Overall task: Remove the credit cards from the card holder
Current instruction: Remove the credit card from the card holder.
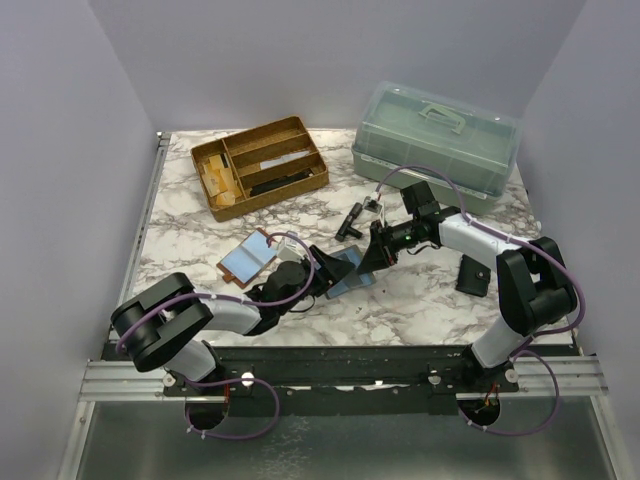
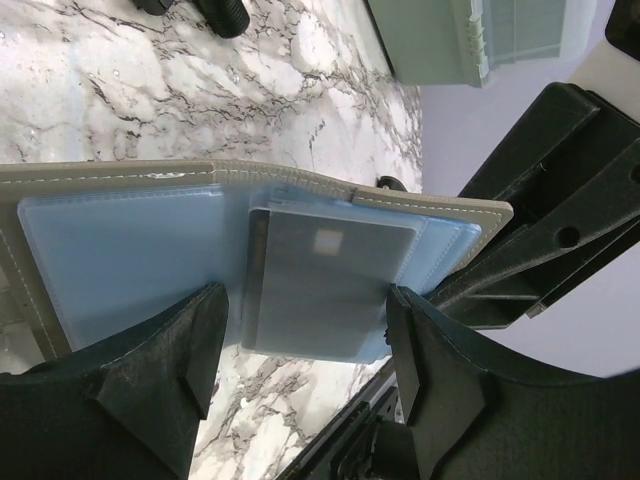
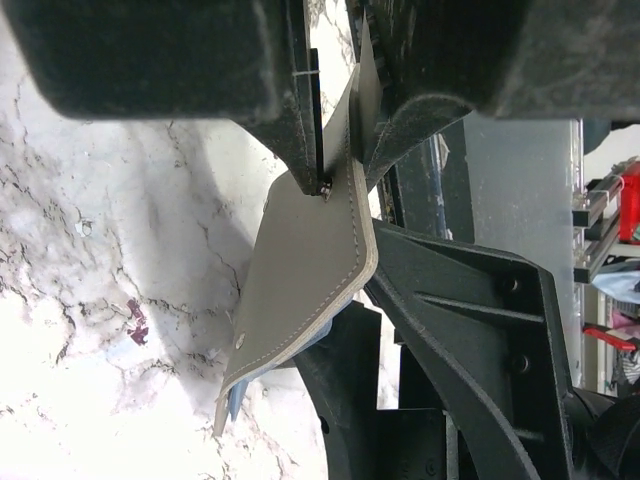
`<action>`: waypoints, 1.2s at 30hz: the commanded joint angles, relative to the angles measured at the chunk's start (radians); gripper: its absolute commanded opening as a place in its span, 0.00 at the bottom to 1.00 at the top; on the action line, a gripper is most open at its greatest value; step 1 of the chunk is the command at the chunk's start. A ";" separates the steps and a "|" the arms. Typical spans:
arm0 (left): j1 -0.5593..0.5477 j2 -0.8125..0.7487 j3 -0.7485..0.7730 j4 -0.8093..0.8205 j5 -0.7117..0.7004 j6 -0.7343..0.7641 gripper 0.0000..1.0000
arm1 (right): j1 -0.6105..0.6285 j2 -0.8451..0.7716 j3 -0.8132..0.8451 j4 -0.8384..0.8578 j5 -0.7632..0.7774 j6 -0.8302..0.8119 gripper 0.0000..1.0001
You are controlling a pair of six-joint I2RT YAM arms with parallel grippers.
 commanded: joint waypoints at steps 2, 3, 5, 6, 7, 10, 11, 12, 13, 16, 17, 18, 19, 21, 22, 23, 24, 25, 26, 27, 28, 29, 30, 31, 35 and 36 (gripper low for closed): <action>0.012 -0.018 -0.021 0.009 -0.040 0.004 0.70 | 0.016 0.005 -0.008 -0.025 -0.027 -0.006 0.16; 0.011 -0.016 -0.022 0.009 -0.039 0.005 0.70 | 0.017 0.006 -0.010 -0.017 -0.006 0.002 0.12; 0.014 -0.011 -0.024 0.009 -0.035 0.006 0.70 | 0.018 0.008 -0.011 -0.007 0.027 0.010 0.07; 0.014 -0.009 -0.024 0.009 -0.032 0.008 0.71 | 0.018 0.008 -0.011 -0.006 0.030 0.012 0.05; 0.017 -0.008 -0.024 0.010 -0.029 0.012 0.72 | 0.018 0.008 -0.012 -0.006 0.025 0.012 0.04; 0.024 -0.007 -0.024 0.013 -0.013 0.020 0.76 | 0.020 0.000 -0.016 -0.003 0.008 0.011 0.00; 0.027 -0.009 -0.024 0.017 -0.007 0.024 0.77 | 0.019 -0.004 -0.016 -0.002 0.000 0.011 0.00; 0.030 -0.010 -0.024 0.019 -0.002 0.026 0.78 | 0.020 -0.006 -0.016 -0.003 -0.011 0.010 0.00; 0.032 -0.013 -0.024 0.021 0.003 0.029 0.79 | 0.019 -0.007 -0.016 -0.006 -0.023 0.005 0.00; 0.040 -0.018 -0.023 0.026 0.013 0.037 0.80 | 0.021 -0.011 -0.015 -0.007 -0.046 0.000 0.00; 0.042 -0.017 -0.023 0.026 0.014 0.036 0.80 | 0.020 -0.011 -0.016 -0.008 -0.050 0.000 0.00; 0.042 -0.016 -0.022 0.026 0.015 0.034 0.80 | 0.021 -0.013 -0.016 -0.008 -0.050 -0.001 0.00; 0.043 -0.014 -0.022 0.026 0.015 0.030 0.80 | 0.021 -0.014 -0.016 -0.007 -0.048 -0.001 0.00; 0.045 -0.011 -0.023 0.026 0.017 0.021 0.80 | 0.021 -0.016 -0.018 -0.004 -0.037 0.000 0.00; 0.046 -0.010 -0.024 0.024 0.017 0.015 0.80 | 0.021 -0.017 -0.020 0.002 -0.027 0.003 0.00; 0.046 -0.009 -0.025 0.024 0.017 0.011 0.80 | 0.021 -0.019 -0.022 0.007 -0.012 0.008 0.00; 0.046 -0.008 -0.027 0.024 0.016 0.008 0.80 | 0.021 -0.021 -0.022 0.011 0.004 0.010 0.00; 0.046 -0.011 -0.031 0.021 0.010 0.001 0.80 | 0.020 -0.022 -0.023 0.016 0.022 0.014 0.00; 0.046 -0.013 -0.034 0.012 0.004 -0.007 0.80 | 0.021 -0.025 -0.025 0.021 0.041 0.019 0.00; 0.047 -0.017 -0.036 -0.008 -0.005 -0.017 0.79 | 0.021 -0.028 -0.027 0.025 0.057 0.022 0.00; 0.048 -0.022 -0.035 -0.035 -0.011 -0.025 0.78 | 0.021 -0.029 -0.029 0.030 0.073 0.026 0.00; 0.048 -0.027 -0.035 -0.059 -0.014 -0.030 0.78 | 0.020 -0.029 -0.030 0.034 0.086 0.030 0.00; 0.048 -0.032 -0.035 -0.077 -0.015 -0.035 0.78 | 0.021 -0.029 -0.030 0.037 0.099 0.032 0.00; 0.048 -0.037 -0.038 -0.088 -0.014 -0.038 0.78 | 0.021 -0.029 -0.029 0.039 0.112 0.036 0.00; 0.048 -0.061 -0.045 -0.120 -0.014 -0.034 0.78 | 0.021 -0.025 -0.029 0.044 0.143 0.041 0.00; 0.048 -0.068 -0.045 -0.131 -0.015 -0.025 0.78 | 0.021 -0.026 -0.029 0.045 0.143 0.040 0.00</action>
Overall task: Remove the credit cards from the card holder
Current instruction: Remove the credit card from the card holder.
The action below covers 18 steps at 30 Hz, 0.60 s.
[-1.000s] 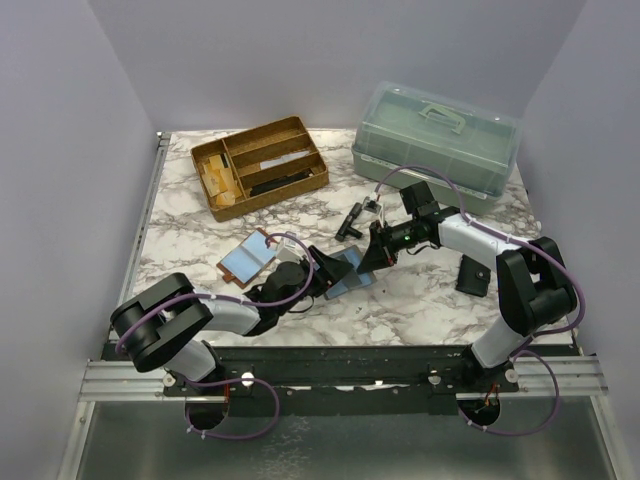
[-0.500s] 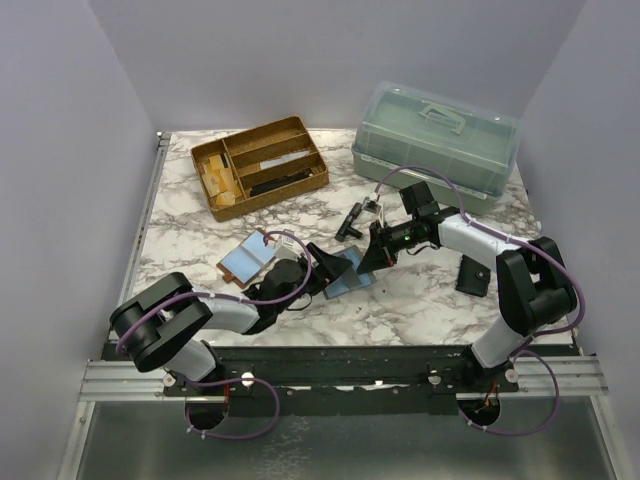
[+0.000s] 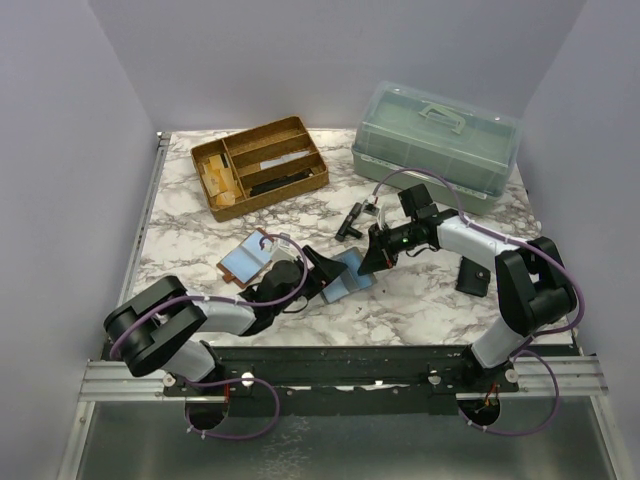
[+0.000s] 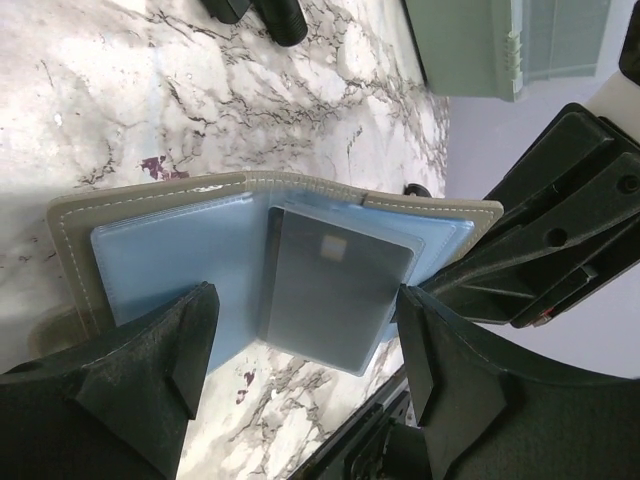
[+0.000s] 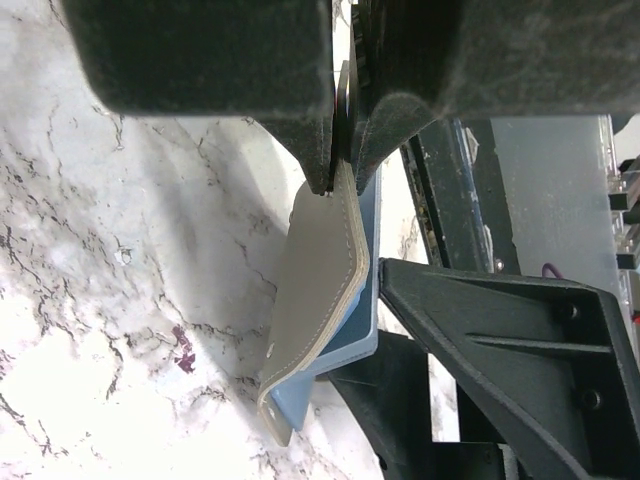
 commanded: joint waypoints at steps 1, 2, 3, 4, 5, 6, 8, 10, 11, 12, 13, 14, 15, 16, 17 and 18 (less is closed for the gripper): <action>0.005 -0.043 -0.018 -0.074 -0.033 0.011 0.78 | 0.006 -0.027 -0.010 0.024 0.034 0.012 0.00; 0.006 -0.049 -0.019 -0.075 -0.031 0.019 0.79 | 0.006 -0.028 -0.011 0.026 0.037 0.013 0.00; 0.006 -0.054 -0.019 -0.075 -0.027 0.028 0.80 | 0.007 -0.028 -0.012 0.027 0.040 0.014 0.00; 0.007 -0.060 -0.018 -0.074 -0.021 0.039 0.81 | 0.007 -0.028 -0.011 0.028 0.042 0.014 0.00; 0.007 -0.063 -0.016 -0.074 -0.012 0.054 0.82 | 0.007 -0.028 -0.012 0.028 0.042 0.014 0.00; 0.008 -0.067 -0.014 -0.074 -0.004 0.067 0.82 | 0.006 -0.028 -0.012 0.028 0.041 0.015 0.00; 0.011 -0.071 -0.008 -0.074 0.017 0.086 0.83 | 0.006 -0.025 -0.010 0.026 0.038 0.014 0.00; 0.020 -0.073 -0.007 -0.068 0.041 0.092 0.83 | 0.006 -0.024 -0.010 0.026 0.040 0.014 0.00; 0.024 -0.075 -0.009 -0.064 0.049 0.091 0.83 | 0.006 -0.023 -0.009 0.026 0.042 0.014 0.00; 0.026 -0.077 -0.011 -0.060 0.056 0.091 0.82 | 0.006 -0.022 -0.009 0.026 0.042 0.014 0.00; 0.027 -0.082 -0.015 -0.056 0.059 0.089 0.81 | 0.007 -0.022 -0.010 0.026 0.043 0.014 0.00; 0.030 -0.086 -0.020 -0.054 0.058 0.085 0.81 | 0.007 -0.021 -0.010 0.026 0.045 0.014 0.00; 0.031 -0.092 -0.025 -0.052 0.056 0.080 0.80 | 0.007 -0.020 -0.010 0.026 0.047 0.014 0.00; 0.032 -0.096 -0.030 -0.052 0.052 0.076 0.79 | 0.006 -0.019 -0.010 0.026 0.049 0.014 0.00; 0.034 -0.101 -0.037 -0.052 0.047 0.069 0.78 | 0.007 -0.018 -0.009 0.026 0.050 0.014 0.00; 0.034 -0.104 -0.043 -0.052 0.042 0.064 0.78 | 0.007 -0.016 -0.009 0.026 0.052 0.014 0.00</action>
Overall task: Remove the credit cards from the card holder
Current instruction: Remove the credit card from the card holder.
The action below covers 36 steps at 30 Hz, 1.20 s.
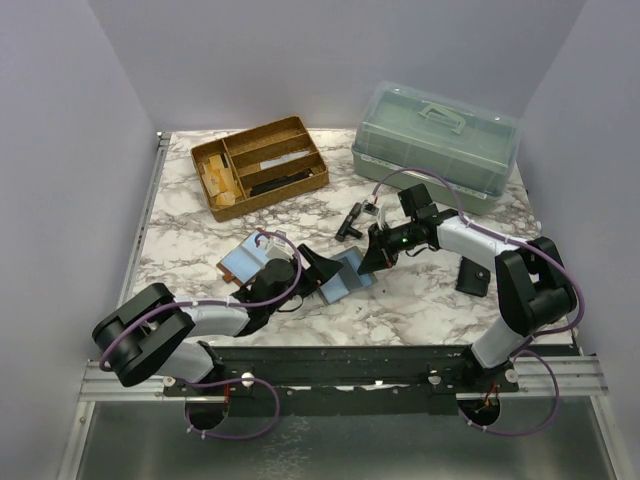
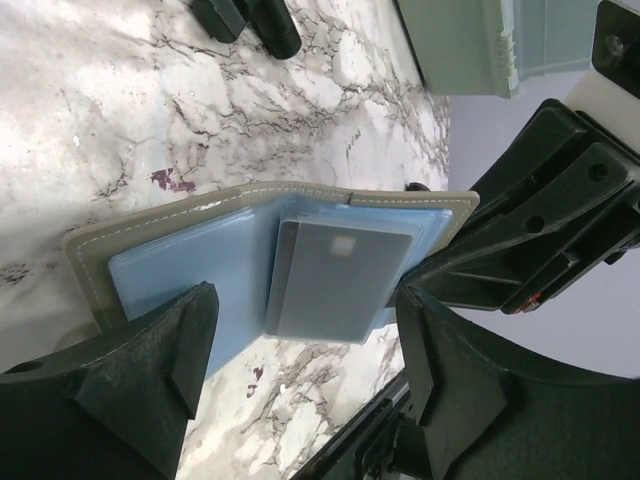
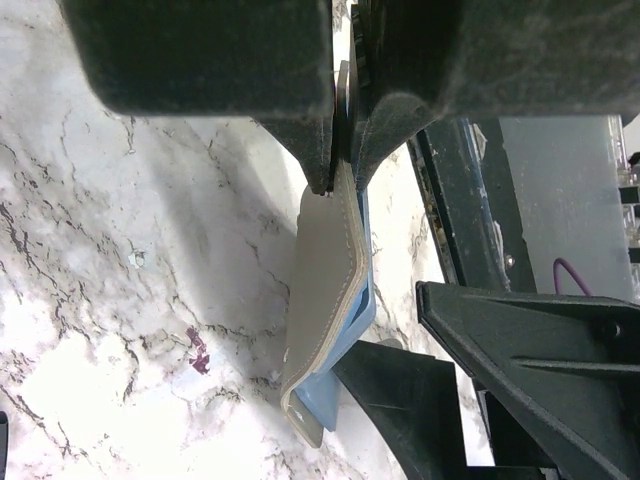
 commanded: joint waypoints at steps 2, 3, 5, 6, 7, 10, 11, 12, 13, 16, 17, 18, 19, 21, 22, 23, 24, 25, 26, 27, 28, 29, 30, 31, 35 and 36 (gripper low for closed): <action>0.010 -0.034 -0.040 0.005 0.005 -0.015 0.78 | 0.004 -0.013 -0.008 0.016 0.027 0.005 0.00; 0.010 -0.034 -0.041 0.006 0.010 -0.016 0.78 | 0.004 -0.011 -0.007 0.016 0.032 0.005 0.00; 0.009 -0.030 -0.035 0.021 0.035 -0.007 0.79 | 0.004 -0.014 -0.008 0.018 0.040 0.006 0.00; 0.010 -0.024 -0.027 0.032 0.052 0.002 0.79 | 0.005 -0.013 -0.009 0.021 0.042 0.007 0.00; 0.010 -0.020 -0.016 0.040 0.071 0.012 0.80 | 0.004 -0.014 -0.010 0.023 0.043 0.008 0.00; 0.009 -0.004 0.024 0.048 0.115 0.037 0.81 | 0.005 -0.012 -0.012 0.025 0.043 0.010 0.00; 0.008 0.002 0.038 0.046 0.118 0.040 0.83 | 0.004 -0.011 -0.011 0.025 0.043 0.010 0.00; 0.008 0.010 0.047 0.043 0.116 0.037 0.85 | 0.004 -0.010 -0.013 0.025 0.043 0.011 0.00; 0.008 0.019 0.055 0.036 0.110 0.029 0.86 | 0.003 -0.010 -0.012 0.026 0.043 0.011 0.00; 0.002 0.046 0.082 -0.017 0.082 0.005 0.88 | 0.005 -0.009 -0.012 0.027 0.043 0.012 0.00; 0.000 0.052 0.090 -0.041 0.069 -0.005 0.88 | 0.004 -0.008 -0.011 0.027 0.043 0.012 0.00; -0.003 0.057 0.104 -0.087 0.057 -0.020 0.88 | 0.005 -0.008 -0.013 0.027 0.043 0.013 0.00; -0.006 0.060 0.125 -0.144 0.043 -0.031 0.88 | 0.005 -0.007 -0.013 0.027 0.043 0.013 0.00; -0.019 0.064 0.187 -0.300 -0.003 -0.047 0.88 | 0.004 -0.004 -0.011 0.025 0.043 0.013 0.00; -0.025 0.068 0.219 -0.382 -0.034 -0.055 0.88 | 0.005 -0.004 -0.010 0.025 0.042 0.013 0.00; -0.032 0.071 0.249 -0.454 -0.060 -0.062 0.88 | 0.004 -0.002 -0.009 0.024 0.042 0.013 0.00; -0.037 0.074 0.274 -0.501 -0.081 -0.066 0.87 | 0.005 -0.001 -0.008 0.023 0.041 0.013 0.00; -0.042 0.076 0.288 -0.525 -0.092 -0.068 0.87 | 0.004 -0.001 -0.009 0.023 0.041 0.013 0.00; -0.044 0.077 0.296 -0.534 -0.098 -0.070 0.87 | 0.005 0.000 -0.008 0.023 0.041 0.013 0.00; -0.046 0.078 0.300 -0.537 -0.101 -0.069 0.87 | 0.003 -0.001 -0.008 0.023 0.042 0.013 0.00; -0.048 0.080 0.305 -0.542 -0.106 -0.068 0.86 | 0.004 -0.001 -0.009 0.023 0.043 0.013 0.00; -0.051 0.081 0.312 -0.549 -0.112 -0.068 0.85 | 0.004 0.001 -0.008 0.023 0.043 0.013 0.00; -0.055 0.084 0.320 -0.562 -0.118 -0.069 0.85 | 0.004 0.000 -0.008 0.023 0.044 0.013 0.00; -0.055 0.088 0.330 -0.579 -0.123 -0.068 0.84 | 0.004 -0.001 -0.008 0.023 0.044 0.013 0.00; -0.061 0.104 0.373 -0.650 -0.138 -0.072 0.79 | 0.004 -0.001 -0.010 0.025 0.046 0.013 0.00; -0.063 0.102 0.375 -0.658 -0.141 -0.071 0.79 | 0.005 -0.002 -0.010 0.025 0.046 0.013 0.00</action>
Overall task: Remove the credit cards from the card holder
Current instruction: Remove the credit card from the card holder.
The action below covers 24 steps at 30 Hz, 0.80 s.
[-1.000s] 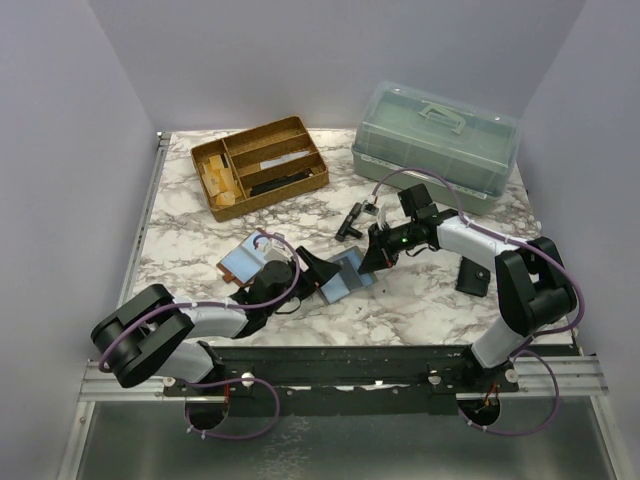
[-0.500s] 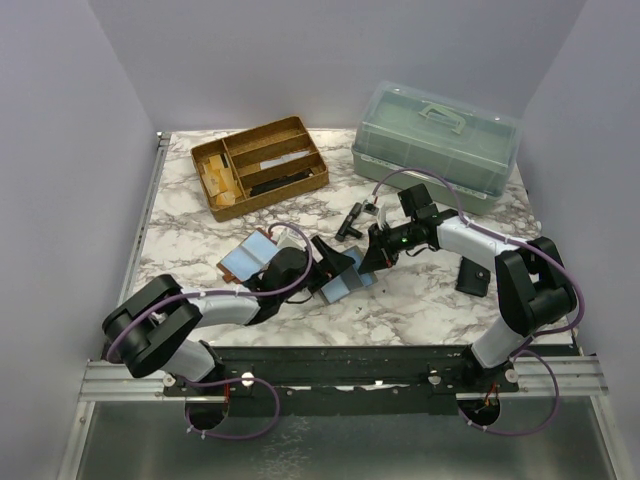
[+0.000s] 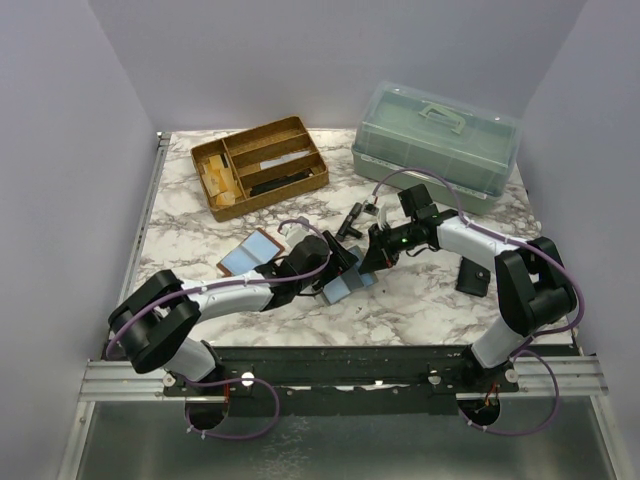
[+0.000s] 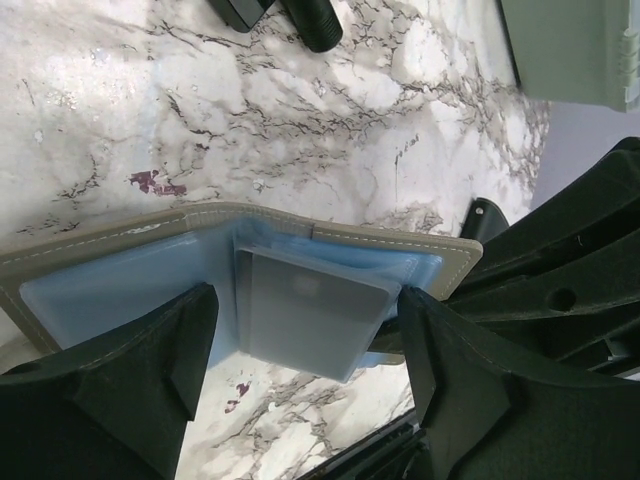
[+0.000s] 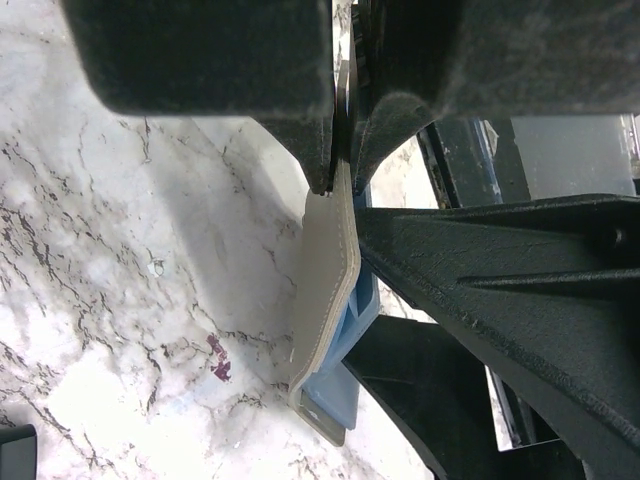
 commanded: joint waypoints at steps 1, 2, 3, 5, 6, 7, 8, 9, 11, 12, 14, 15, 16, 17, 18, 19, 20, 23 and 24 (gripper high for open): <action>-0.011 0.018 0.040 -0.154 -0.072 -0.022 0.78 | 0.004 -0.003 -0.006 0.020 0.009 0.006 0.00; -0.012 0.013 0.039 -0.157 -0.074 -0.022 0.74 | 0.004 -0.003 -0.006 0.020 0.009 0.007 0.00; -0.011 0.011 0.035 -0.161 -0.076 -0.022 0.70 | 0.005 -0.003 -0.005 0.020 0.008 0.007 0.00; -0.011 0.004 0.031 -0.170 -0.079 -0.022 0.65 | 0.004 -0.002 -0.007 0.018 0.009 0.007 0.00; -0.012 0.001 0.030 -0.175 -0.078 -0.020 0.65 | 0.004 -0.003 -0.006 0.018 0.009 0.007 0.00; -0.012 -0.004 0.028 -0.177 -0.076 -0.018 0.65 | 0.005 -0.002 -0.006 0.018 0.009 0.007 0.00; -0.011 -0.010 0.024 -0.177 -0.074 -0.016 0.66 | 0.004 -0.003 -0.005 0.018 0.010 0.007 0.00; -0.013 -0.017 0.020 -0.178 -0.071 -0.014 0.67 | 0.005 -0.002 -0.007 0.018 0.011 0.007 0.00; -0.011 -0.029 0.014 -0.172 -0.061 -0.001 0.69 | 0.003 0.000 -0.005 0.018 0.010 0.007 0.00; -0.010 -0.034 0.011 -0.166 -0.056 0.006 0.69 | 0.004 0.001 -0.005 0.017 0.009 0.008 0.00; -0.011 -0.043 -0.001 -0.141 -0.039 0.026 0.71 | 0.004 0.002 -0.005 0.017 0.009 0.007 0.00; -0.011 -0.048 -0.005 -0.130 -0.032 0.033 0.71 | 0.005 0.003 -0.005 0.017 0.008 0.007 0.00; -0.011 -0.052 -0.011 -0.117 -0.025 0.041 0.72 | 0.005 0.004 -0.004 0.017 0.008 0.007 0.00; -0.010 -0.053 -0.016 -0.102 -0.017 0.051 0.72 | 0.005 0.004 -0.004 0.017 0.008 0.007 0.00; -0.010 -0.057 -0.024 -0.084 -0.012 0.059 0.72 | 0.004 0.003 -0.003 0.016 0.007 0.007 0.00; -0.010 -0.062 -0.033 -0.066 -0.007 0.067 0.72 | 0.004 0.004 -0.004 0.015 0.006 0.007 0.00; -0.010 -0.065 -0.040 -0.054 -0.006 0.072 0.72 | 0.005 0.004 -0.004 0.015 0.006 0.007 0.00; -0.011 -0.069 -0.056 -0.049 -0.019 0.074 0.71 | 0.004 0.004 -0.003 0.015 0.005 0.007 0.00; -0.010 -0.072 -0.062 -0.049 -0.026 0.069 0.70 | 0.004 0.004 -0.003 0.015 0.005 0.007 0.00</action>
